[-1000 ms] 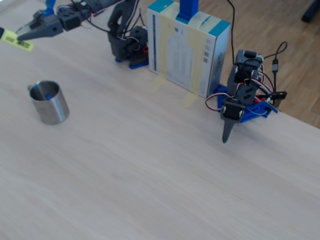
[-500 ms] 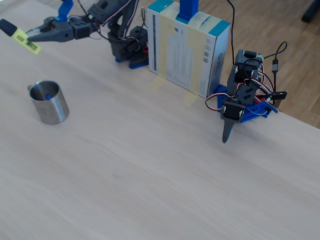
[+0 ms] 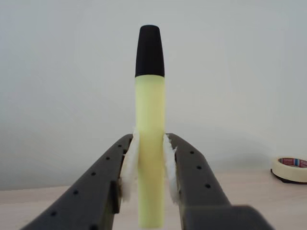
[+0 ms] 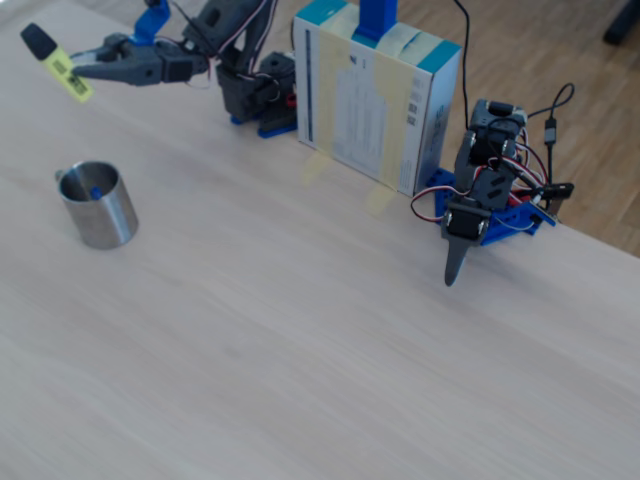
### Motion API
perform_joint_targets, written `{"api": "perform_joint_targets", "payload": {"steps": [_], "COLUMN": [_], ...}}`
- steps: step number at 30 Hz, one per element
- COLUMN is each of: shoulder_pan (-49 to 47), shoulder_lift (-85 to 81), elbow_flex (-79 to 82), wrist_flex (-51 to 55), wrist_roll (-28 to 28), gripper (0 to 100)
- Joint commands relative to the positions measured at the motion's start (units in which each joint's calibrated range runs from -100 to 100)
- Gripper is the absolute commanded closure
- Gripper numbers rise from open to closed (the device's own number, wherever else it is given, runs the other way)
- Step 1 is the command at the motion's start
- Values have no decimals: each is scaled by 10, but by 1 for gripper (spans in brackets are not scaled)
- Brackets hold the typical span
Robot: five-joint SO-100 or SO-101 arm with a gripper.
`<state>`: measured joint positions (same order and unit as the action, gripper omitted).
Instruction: Grab the yellow pen and put it in the silver cup.
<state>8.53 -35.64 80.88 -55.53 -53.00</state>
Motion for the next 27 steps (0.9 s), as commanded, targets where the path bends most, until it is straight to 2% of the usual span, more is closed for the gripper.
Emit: {"api": "perform_joint_targets", "payload": {"steps": [1, 15, 27], "shoulder_pan": [-4, -14, -43], "shoulder_lift": [-2, 117, 198], "elbow_flex": [-3, -7, -42], "wrist_flex": [-19, -121, -101], "wrist_roll": [2, 0, -3], "gripper": [92, 92, 92]}}
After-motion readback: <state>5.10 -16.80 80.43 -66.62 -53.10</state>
